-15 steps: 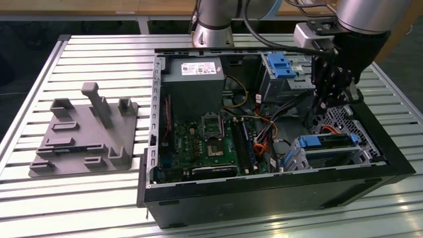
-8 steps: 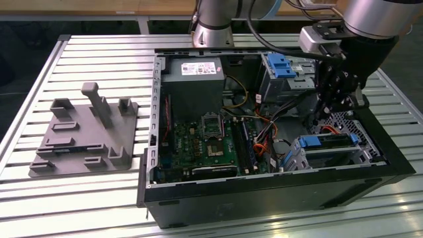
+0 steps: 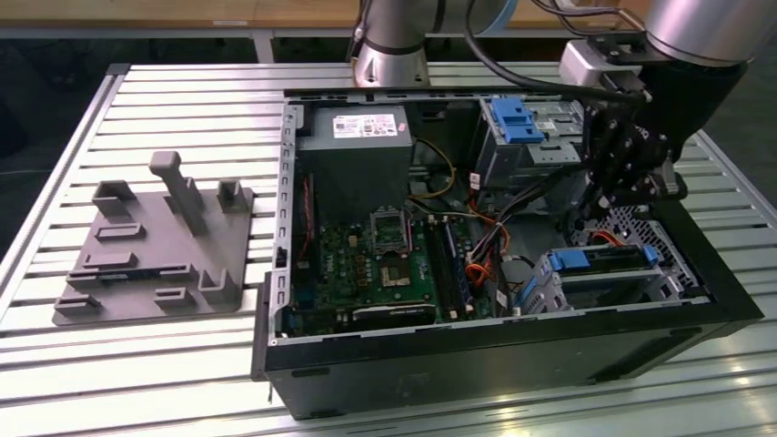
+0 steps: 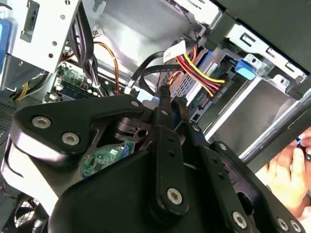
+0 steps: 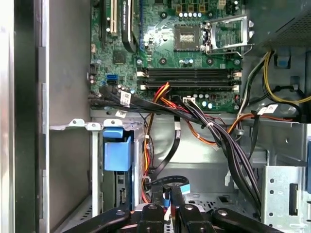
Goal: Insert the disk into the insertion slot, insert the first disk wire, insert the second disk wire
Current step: 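Insert the second disk wire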
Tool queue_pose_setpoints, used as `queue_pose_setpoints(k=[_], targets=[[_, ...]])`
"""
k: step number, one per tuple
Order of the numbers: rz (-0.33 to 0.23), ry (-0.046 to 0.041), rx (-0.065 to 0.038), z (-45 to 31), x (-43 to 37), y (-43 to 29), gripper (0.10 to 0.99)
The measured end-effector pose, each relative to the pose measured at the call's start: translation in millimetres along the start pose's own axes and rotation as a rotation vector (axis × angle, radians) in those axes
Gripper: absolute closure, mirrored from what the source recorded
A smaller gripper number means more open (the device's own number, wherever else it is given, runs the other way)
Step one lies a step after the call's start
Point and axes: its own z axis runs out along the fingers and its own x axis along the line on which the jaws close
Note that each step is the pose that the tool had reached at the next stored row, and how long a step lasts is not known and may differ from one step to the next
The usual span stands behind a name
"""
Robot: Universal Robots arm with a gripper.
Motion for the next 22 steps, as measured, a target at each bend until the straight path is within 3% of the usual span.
queue_pose_setpoints(k=[2, 4, 5, 7, 8, 13, 16, 17, 22], targets=[[0.0, 0.0055, -0.003, -0.1, 0.1, -0.2, 0.882], [-0.001, 0.0171, -0.008, -0.2, 0.0, -0.5, 0.882], [-0.002, 0.0281, -0.01, -0.3, 0.0, -0.6, 0.882], [-0.004, 0.0621, -0.012, -0.2, 0.1, -0.5, 0.882], [-0.004, 0.0751, -0.012, -0.2, 0.1, -0.5, 0.882], [-0.004, 0.1047, -0.012, -0.1, 0.0, -0.6, 0.882], [-0.005, 0.1293, -0.012, -0.2, 0.0, -0.6, 0.882], [-0.005, 0.1343, -0.012, -0.1, 0.1, -0.6, 0.882], [-0.011, 0.1427, -0.013, -0.1, 0.0, -0.7, 0.882]])
